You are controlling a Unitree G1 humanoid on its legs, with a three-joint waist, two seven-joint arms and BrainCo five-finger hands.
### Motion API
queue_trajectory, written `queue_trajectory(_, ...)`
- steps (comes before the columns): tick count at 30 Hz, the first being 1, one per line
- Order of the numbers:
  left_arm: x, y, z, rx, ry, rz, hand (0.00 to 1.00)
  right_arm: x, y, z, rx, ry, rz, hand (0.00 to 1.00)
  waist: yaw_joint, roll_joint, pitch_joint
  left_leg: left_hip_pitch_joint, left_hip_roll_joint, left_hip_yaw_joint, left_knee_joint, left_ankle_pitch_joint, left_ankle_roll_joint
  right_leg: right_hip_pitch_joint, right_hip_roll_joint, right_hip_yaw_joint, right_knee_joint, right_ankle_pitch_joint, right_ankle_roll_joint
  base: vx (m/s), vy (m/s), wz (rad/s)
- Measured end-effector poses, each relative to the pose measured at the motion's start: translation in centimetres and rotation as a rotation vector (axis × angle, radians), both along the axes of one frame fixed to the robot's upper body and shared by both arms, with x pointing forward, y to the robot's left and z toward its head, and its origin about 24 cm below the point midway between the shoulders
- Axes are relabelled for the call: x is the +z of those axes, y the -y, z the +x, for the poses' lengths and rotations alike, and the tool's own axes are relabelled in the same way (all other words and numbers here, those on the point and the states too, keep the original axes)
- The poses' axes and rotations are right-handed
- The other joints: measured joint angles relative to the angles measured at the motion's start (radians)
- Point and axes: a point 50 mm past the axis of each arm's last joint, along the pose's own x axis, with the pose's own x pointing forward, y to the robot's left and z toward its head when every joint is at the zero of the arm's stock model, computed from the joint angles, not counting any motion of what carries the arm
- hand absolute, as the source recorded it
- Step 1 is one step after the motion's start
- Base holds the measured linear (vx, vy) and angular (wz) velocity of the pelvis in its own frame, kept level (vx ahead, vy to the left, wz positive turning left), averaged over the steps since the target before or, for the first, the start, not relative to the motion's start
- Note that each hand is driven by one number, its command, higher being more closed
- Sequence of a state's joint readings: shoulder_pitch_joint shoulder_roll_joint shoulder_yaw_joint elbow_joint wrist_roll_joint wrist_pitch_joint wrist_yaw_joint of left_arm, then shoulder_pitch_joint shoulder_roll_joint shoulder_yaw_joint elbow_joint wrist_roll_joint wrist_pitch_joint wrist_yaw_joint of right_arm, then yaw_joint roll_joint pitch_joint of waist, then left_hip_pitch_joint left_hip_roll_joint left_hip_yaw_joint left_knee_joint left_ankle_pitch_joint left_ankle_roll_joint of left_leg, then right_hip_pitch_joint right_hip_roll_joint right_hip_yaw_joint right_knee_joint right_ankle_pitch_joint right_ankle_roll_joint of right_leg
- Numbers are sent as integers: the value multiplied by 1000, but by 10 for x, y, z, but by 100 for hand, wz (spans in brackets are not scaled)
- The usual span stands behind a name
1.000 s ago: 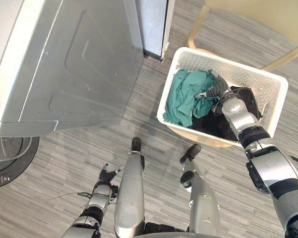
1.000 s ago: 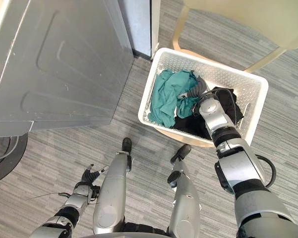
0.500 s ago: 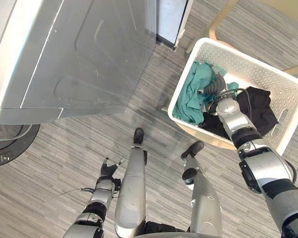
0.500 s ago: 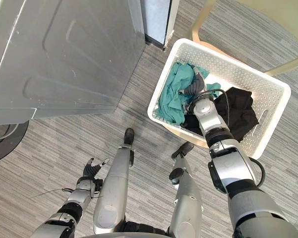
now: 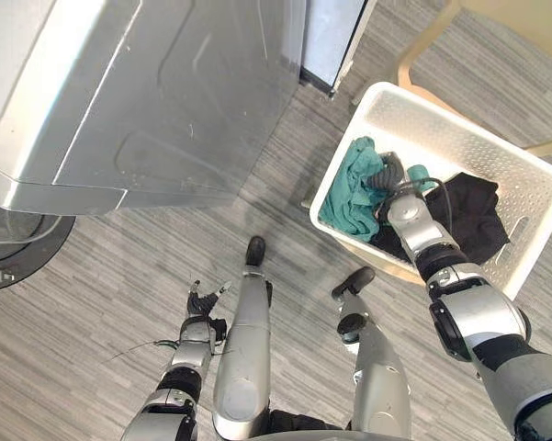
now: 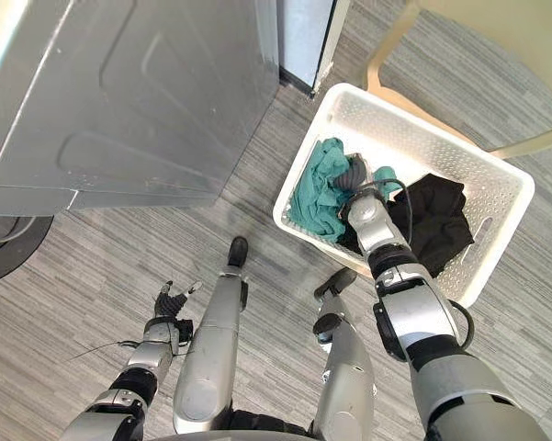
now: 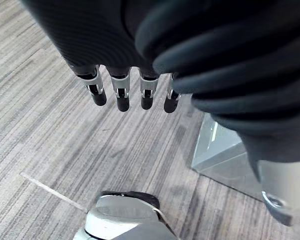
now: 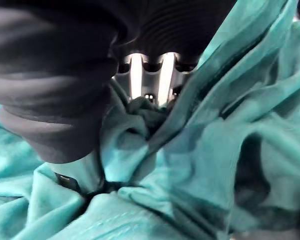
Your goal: Pick up the laundry basket with both hands and put the clothes into the washing machine.
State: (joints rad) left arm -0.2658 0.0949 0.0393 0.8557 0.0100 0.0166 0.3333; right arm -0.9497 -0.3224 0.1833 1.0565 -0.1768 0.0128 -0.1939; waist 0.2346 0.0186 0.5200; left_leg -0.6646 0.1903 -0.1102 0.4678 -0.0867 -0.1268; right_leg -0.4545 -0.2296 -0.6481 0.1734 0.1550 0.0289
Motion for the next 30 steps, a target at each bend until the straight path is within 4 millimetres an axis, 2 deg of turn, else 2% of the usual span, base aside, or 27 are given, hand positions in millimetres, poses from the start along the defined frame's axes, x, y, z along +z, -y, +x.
queue_trajectory(6, -4, -1, -5, 30, -11, -41, 0, -18, 27, -9, -138, -50, 182, 100, -8, -3, -2, 78, -3, 25, -50, 17, 0, 47, -9, 16, 0, -9, 4, -10, 11, -1)
queue_trajectory(8, -12, -4, -15, 65, -38, -72, 0, -22, 36, -13, -191, -32, 303, 100, -25, -11, -6, 122, -13, 32, -88, 36, 1, 70, -20, 18, 3, -14, 2, 10, 19, 8)
queue_trajectory(10, -21, -12, -29, 102, -79, -92, 0, -17, 42, -16, -219, 17, 407, 100, -42, -24, -15, 163, -17, 49, -114, 42, 1, 87, -28, 31, 4, -15, 4, 7, 14, -6)
queue_trajectory(16, -44, -25, -66, 212, -177, -182, 0, -7, 51, -27, -235, 147, 556, 100, -56, -35, -26, 297, -24, 98, -173, 52, 6, 162, -40, 71, 3, -24, 16, 34, 27, -14)
queue_trajectory(19, -57, -29, -94, 278, -244, -228, 0, -21, 60, -43, -265, 163, 587, 100, -72, -40, -96, 372, -44, 98, -257, 87, 7, 201, -57, 66, 5, -38, 29, 73, 18, 14)
queue_trajectory(21, -67, -29, -118, 316, -296, -252, 0, -27, 59, -58, -255, 196, 602, 100, -88, -39, -158, 426, -53, 99, -305, 97, 9, 238, -68, 61, 2, -49, 42, 81, 29, 8)
queue_trajectory(23, -69, -30, -129, 337, -309, -265, 0, -29, 58, -68, -244, 221, 605, 100, -94, -38, -197, 454, -56, 101, -325, 97, 9, 261, -69, 57, -9, -53, 47, 68, 22, 3)
queue_trajectory(26, -63, -26, -129, 340, -244, -284, 0, -26, 56, -80, -224, 283, 618, 100, -112, -38, -247, 511, -58, 106, -354, 97, 9, 316, -61, 53, -44, -49, 51, 51, 14, -3)
queue_trajectory(29, -44, -20, -114, 301, -113, -308, 0, -23, 52, -92, -191, 335, 652, 100, -112, -36, -304, 565, -53, 140, -384, 96, 9, 353, -42, 78, -94, -32, 60, 33, 5, -30)
queue_trajectory(30, -32, -18, -104, 290, -33, -314, 0, -18, 48, -94, -166, 369, 685, 100, -119, -33, -320, 578, -51, 155, -389, 95, 10, 362, -28, 83, -118, -23, 61, 20, -10, -38)
